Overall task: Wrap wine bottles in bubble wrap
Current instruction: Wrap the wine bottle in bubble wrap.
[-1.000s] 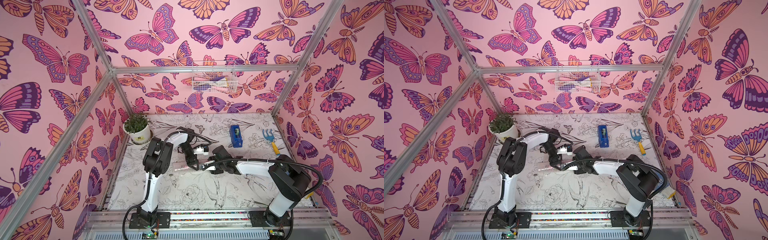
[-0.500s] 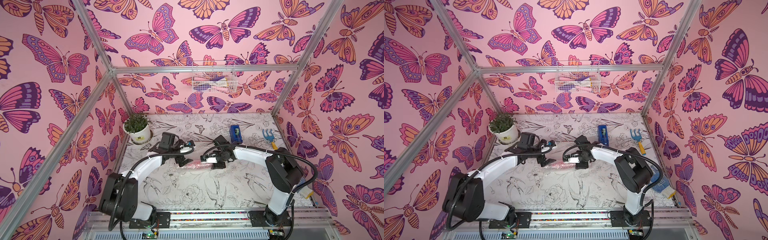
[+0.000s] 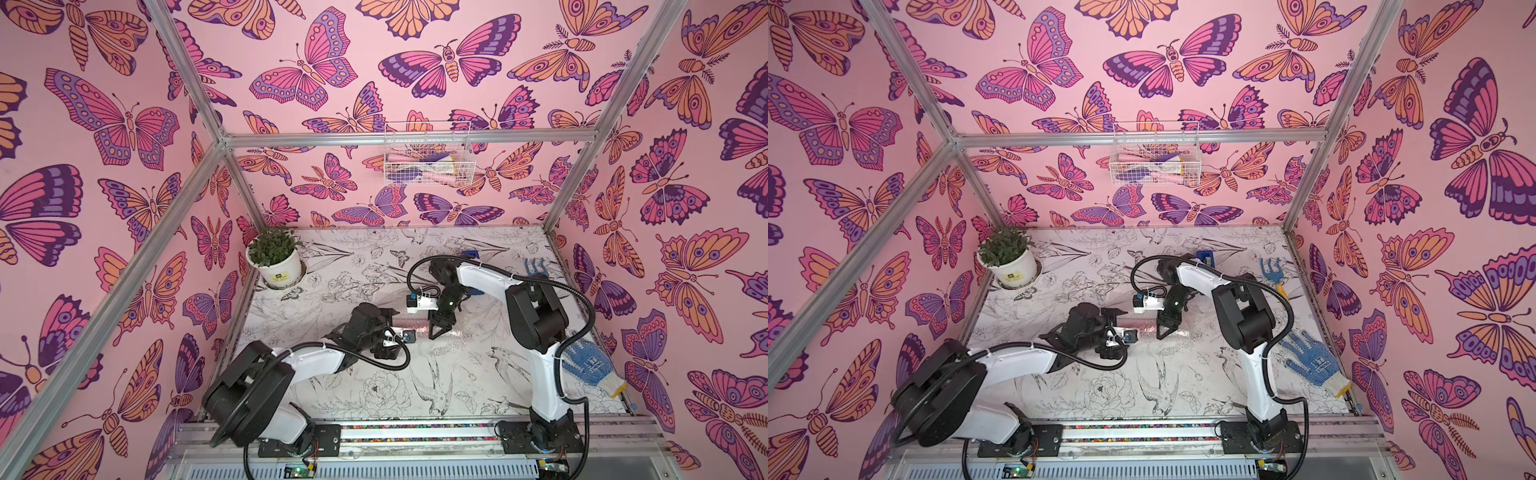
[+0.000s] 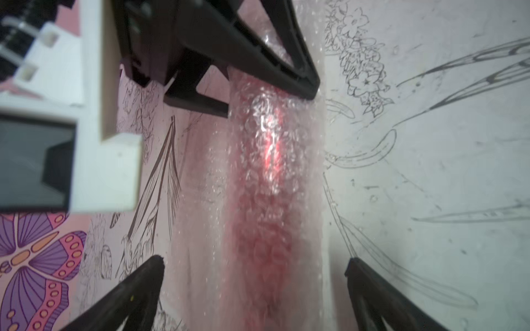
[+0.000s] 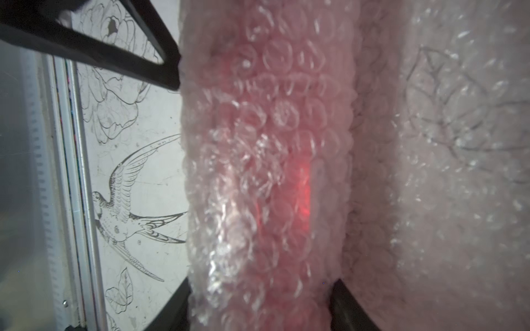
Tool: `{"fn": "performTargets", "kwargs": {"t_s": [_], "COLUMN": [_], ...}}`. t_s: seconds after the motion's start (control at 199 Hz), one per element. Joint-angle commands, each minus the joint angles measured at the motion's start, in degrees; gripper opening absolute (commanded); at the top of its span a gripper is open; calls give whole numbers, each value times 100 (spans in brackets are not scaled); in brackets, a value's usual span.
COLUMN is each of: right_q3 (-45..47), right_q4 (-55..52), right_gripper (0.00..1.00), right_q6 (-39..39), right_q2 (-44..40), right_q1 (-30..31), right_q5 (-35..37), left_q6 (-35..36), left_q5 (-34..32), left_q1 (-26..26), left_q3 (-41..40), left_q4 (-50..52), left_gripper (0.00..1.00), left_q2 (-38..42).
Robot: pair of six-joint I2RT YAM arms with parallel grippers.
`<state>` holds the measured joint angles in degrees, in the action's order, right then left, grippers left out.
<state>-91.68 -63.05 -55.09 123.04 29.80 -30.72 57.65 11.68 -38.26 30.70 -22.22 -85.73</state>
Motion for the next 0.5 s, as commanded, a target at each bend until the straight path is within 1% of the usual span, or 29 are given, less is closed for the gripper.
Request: {"fn": "performTargets", "kwargs": {"t_s": [0.0,0.105,0.15,0.196,0.251,0.306,0.351,0.431,0.471,0.492,0.497], "right_q3": [-237,-297,-282,-228,-107,91,271,644,866,997,1026], "right_q4": [-662,-611,-511,-349,-42,304,658,1280,1665,1864,1905], "right_gripper": [19,20,23,30,38,52,60,70,77,83,83], "right_q6": [2,-6,61,160,312,459,627,923,1125,1207,1223], "right_q2": [76,53,15,-54,-205,-401,-584,-942,-1149,-1271,-1294], "right_q1": [-7,-8,-9,-9,-9,-18,-29,-92,-133,-153,-161], "right_q5": [-335,-362,-349,-339,-321,-338,-321,-308,-257,-217,-205], "left_q6": [296,331,336,412,442,428,415,363,347,339,333], "left_q5": [-201,-194,-214,-226,-221,-157,-112,-105,-96,-93,-94], "left_q1": [-135,-155,-155,-155,-145,-108,-78,-29,-5,7,9], "left_q3": [168,424,522,604,718,805,847,930,968,990,995], "left_q4": [-811,-932,-926,-785,-463,-99,121,531,763,870,900], "left_gripper": [100,96,93,88,78,70,64,58,55,54,54], "left_q2": [-513,-1020,-1173,-1302,-1380,-1394,-1394,-1389,-1360,-1343,-1333]}}
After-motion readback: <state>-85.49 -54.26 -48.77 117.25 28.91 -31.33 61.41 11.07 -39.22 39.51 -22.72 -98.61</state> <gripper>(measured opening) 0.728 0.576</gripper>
